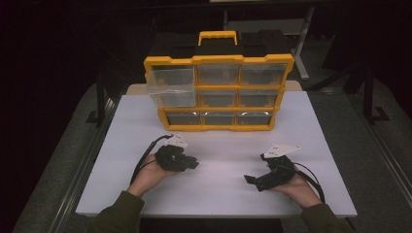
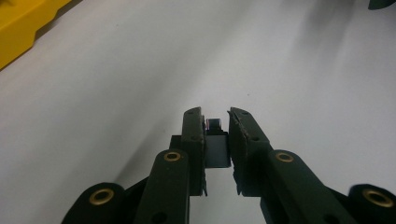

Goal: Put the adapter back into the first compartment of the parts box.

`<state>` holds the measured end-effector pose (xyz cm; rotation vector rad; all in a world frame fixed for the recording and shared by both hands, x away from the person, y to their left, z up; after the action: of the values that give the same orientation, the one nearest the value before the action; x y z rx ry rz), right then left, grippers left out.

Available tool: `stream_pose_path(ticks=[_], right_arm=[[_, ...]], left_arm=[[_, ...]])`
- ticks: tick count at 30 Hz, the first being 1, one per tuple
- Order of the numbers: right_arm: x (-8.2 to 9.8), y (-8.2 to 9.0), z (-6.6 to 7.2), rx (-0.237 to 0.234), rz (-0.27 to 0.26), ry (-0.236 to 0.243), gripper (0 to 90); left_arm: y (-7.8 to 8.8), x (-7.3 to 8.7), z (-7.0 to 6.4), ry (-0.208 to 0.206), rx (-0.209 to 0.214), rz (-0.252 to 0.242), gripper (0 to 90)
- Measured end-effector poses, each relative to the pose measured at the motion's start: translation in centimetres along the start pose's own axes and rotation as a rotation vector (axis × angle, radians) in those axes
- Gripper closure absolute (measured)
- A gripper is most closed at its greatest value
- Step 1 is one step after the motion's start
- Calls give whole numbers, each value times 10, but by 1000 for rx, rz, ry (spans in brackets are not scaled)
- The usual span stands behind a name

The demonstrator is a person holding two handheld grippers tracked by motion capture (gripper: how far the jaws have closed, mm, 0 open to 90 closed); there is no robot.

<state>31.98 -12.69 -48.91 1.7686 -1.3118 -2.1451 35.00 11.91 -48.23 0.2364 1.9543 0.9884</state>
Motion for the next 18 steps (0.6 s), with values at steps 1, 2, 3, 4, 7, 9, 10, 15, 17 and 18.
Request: stream_pose_path(ticks=[1,2,3,4,7,9,10,15,17,18], right_arm=[[0,0,0,0,1,0,0],[0,0,0,0,1,1,0],[0,0,0,0,1,0,0],[0,0,0,0,0,0,0],[0,0,0,0,2,1,0],[0,0,0,0,2,1,0],[0,0,0,-1,2,1,0],[0,0,0,1,1,1,0],[0,0,0,0,0,1,0],[0,0,0,0,0,0,0]], left_arm=[[1,0,1,1,0,0,765],[3,1,2,3,-1,1,766],[3,1,2,3,-1,1,765],[6,1,4,8,-4,-1,765],[12,2,7,16,-5,-7,765],[15,2,9,24,-9,-11,765],[18,2,10,29,-9,-14,765],[26,5,15,44,-12,-21,765],[29,6,17,45,-13,-18,765],[30,6,17,46,-13,-22,765]])
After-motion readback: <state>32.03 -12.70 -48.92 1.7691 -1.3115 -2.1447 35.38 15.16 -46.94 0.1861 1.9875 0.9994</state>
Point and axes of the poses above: each handheld gripper's, and its own axes: y roughly backward along the jaws, x roughly out of its underside, z roughly to its left, the point moved 8 cm from there along -y, roughly forward along the jaws, and after that the axes turned 11 degrees about y, right-handed, at the moved point
